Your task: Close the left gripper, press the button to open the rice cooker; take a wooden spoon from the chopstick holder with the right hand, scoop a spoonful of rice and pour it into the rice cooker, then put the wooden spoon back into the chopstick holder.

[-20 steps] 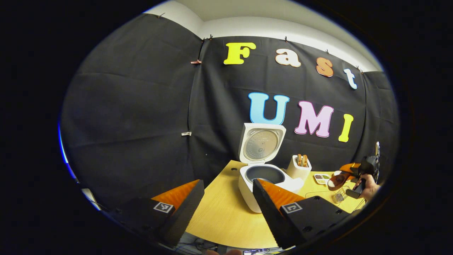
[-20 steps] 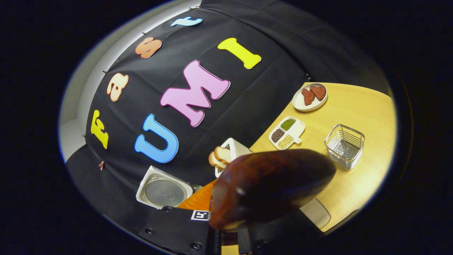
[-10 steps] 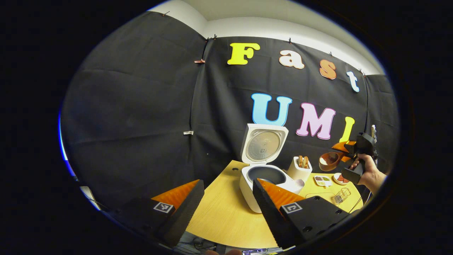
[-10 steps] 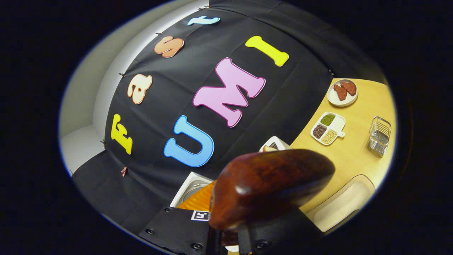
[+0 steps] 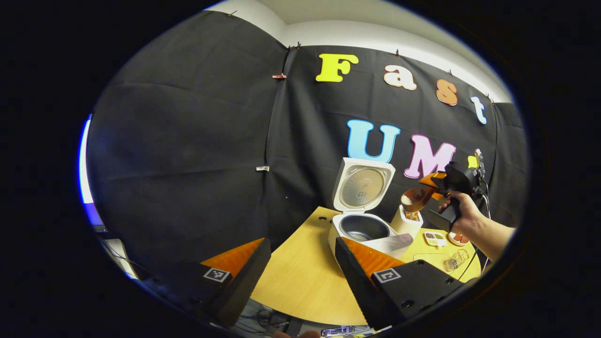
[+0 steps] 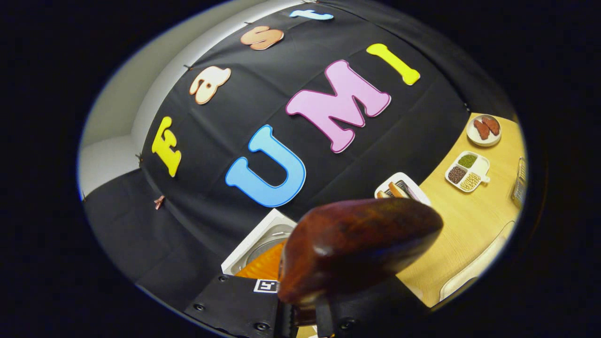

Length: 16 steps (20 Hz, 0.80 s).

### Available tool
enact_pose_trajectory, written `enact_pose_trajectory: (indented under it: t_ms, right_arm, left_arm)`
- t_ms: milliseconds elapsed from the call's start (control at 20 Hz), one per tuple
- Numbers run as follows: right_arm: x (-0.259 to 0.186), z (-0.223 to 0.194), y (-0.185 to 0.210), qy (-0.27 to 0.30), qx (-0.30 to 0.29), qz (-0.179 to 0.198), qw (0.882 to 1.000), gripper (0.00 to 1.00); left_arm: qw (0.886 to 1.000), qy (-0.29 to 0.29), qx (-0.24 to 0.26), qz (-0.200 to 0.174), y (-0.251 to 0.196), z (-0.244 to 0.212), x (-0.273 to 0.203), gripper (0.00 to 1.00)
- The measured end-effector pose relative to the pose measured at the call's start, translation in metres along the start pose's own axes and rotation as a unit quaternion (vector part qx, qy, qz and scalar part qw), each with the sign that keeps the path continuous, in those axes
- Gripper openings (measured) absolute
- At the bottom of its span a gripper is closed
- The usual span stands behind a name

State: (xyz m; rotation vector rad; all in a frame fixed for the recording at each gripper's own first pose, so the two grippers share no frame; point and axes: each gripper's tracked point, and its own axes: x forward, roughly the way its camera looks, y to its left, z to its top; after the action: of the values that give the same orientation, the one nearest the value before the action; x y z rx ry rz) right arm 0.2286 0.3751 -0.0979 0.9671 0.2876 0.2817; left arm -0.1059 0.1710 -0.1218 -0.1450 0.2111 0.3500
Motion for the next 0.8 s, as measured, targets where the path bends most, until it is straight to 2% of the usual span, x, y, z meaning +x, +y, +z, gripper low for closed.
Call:
enact_pose_trajectory:
  t_ms: [150, 400, 650, 800]
  right_arm:
    - [0.024, -0.016, 0.018, -0.002, -0.089, 0.01, 0.996, 0.17]
    - [0.065, -0.039, 0.037, -0.006, -0.209, 0.023, 0.978, 0.17]
    - [0.091, -0.077, 0.042, 0.014, -0.31, 0.045, 0.949, 0.17]
    - [0.09, -0.096, 0.05, 0.02, -0.386, 0.072, 0.919, 0.17]
  left_arm:
    - [1.0, 0.004, 0.005, 0.007, 0.007, -0.004, 0.004, 0.95]
    - [1.0, 0.01, -0.009, 0.015, 0.018, -0.009, 0.018, 0.95]
    - [0.999, 0.015, -0.002, 0.028, 0.027, -0.013, 0.028, 0.95]
    - [0.999, 0.016, 0.001, 0.029, 0.028, -0.013, 0.03, 0.95]
